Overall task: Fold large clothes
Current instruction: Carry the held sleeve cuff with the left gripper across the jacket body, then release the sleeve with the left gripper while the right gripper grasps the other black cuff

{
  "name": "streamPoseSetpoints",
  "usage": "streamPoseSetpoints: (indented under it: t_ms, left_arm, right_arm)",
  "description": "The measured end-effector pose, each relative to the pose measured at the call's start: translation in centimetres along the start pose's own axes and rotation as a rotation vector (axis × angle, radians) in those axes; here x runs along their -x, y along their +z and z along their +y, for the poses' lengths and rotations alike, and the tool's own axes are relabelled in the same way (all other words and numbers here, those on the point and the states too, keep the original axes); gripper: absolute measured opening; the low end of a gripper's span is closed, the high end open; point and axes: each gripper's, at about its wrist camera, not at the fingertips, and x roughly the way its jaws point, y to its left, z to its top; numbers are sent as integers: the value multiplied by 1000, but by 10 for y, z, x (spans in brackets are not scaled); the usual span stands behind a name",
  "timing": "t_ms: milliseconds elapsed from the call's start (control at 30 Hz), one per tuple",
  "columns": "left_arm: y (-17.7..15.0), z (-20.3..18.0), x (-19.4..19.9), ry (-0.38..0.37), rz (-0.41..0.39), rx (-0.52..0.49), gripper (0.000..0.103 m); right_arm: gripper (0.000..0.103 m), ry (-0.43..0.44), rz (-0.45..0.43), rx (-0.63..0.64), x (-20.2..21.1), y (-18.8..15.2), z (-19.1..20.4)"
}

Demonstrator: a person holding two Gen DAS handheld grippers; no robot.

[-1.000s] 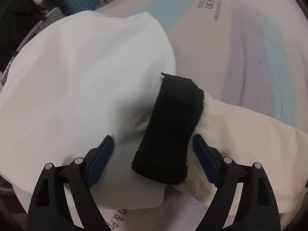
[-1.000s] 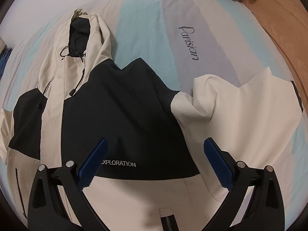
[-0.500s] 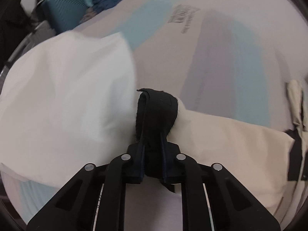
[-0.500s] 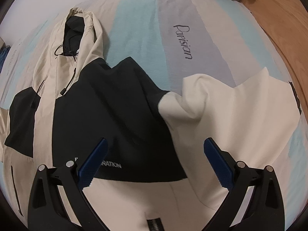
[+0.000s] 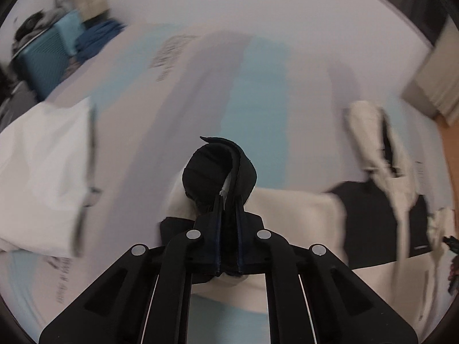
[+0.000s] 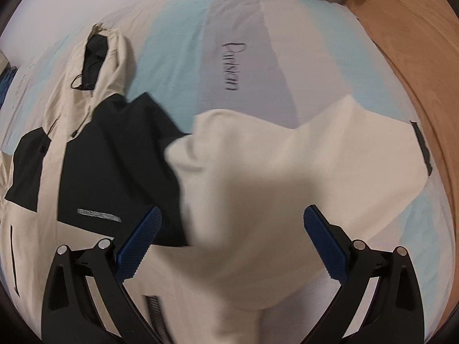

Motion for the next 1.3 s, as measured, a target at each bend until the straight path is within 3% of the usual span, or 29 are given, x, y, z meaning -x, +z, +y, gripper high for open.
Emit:
streamPoseSetpoints:
  t_ms: [300, 467, 567, 733, 867, 1000, 1300]
  left_arm:
    - [-19, -228, 0, -179, -41, 7, 5]
    - [-58, -363, -14, -242, -32, -47, 5]
    - [-85, -429, -22, -283, -3, -55, 5]
    - [-130, -529, -27, -291, 20, -162, 4]
    - [-163, -584, -39, -268, 32, -279, 4]
    - [-187, -616, -63, -239, 67, -328, 4]
    - [-209, -632, -89, -196, 90, -425, 8]
  right_arm:
    - [96, -5, -23, -33, 14, 3, -97]
    - [96, -17, -25, -51, 19, -3, -146]
    - [96, -33, -9, -65, 14, -6, -174]
    - [96, -50, 6, -79, 3, -14, -217]
    - [96, -109, 11, -19, -13, -12, -238]
    - [96, -160, 15, 16, -31, -3, -264]
    - [96, -216, 35, -10, -53, 5, -324]
